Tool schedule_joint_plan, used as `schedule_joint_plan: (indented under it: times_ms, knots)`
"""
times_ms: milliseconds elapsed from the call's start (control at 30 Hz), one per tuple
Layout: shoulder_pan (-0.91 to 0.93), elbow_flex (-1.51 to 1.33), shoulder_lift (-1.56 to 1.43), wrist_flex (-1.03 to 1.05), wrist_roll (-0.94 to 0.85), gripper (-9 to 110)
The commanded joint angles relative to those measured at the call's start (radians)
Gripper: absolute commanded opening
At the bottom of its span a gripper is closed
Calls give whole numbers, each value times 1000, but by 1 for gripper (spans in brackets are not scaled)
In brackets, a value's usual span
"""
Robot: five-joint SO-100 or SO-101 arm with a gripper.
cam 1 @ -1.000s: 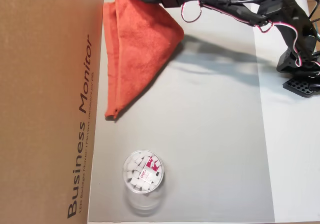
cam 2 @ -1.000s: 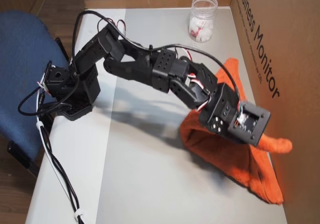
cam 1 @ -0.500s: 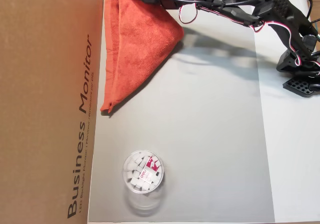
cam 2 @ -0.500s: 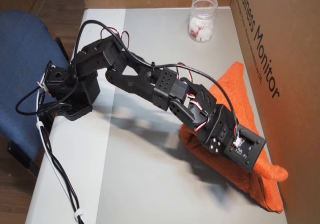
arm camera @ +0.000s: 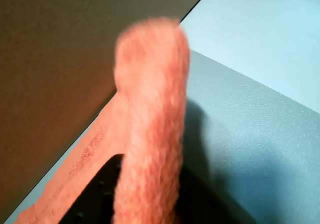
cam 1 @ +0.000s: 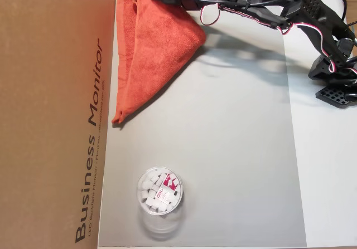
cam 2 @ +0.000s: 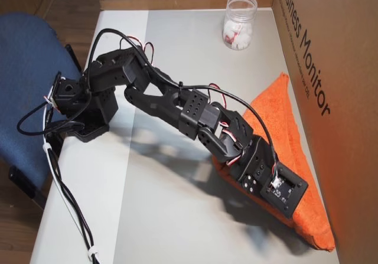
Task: Fold the blanket.
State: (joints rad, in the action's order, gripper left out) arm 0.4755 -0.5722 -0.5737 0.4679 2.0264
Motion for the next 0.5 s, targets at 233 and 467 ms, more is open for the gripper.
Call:
schedule_joint_plan:
  times_ms: [233,467]
  knots:
    - [-32,41,-17,-178,14,6]
    - [-48,40,-17,-166,0,0]
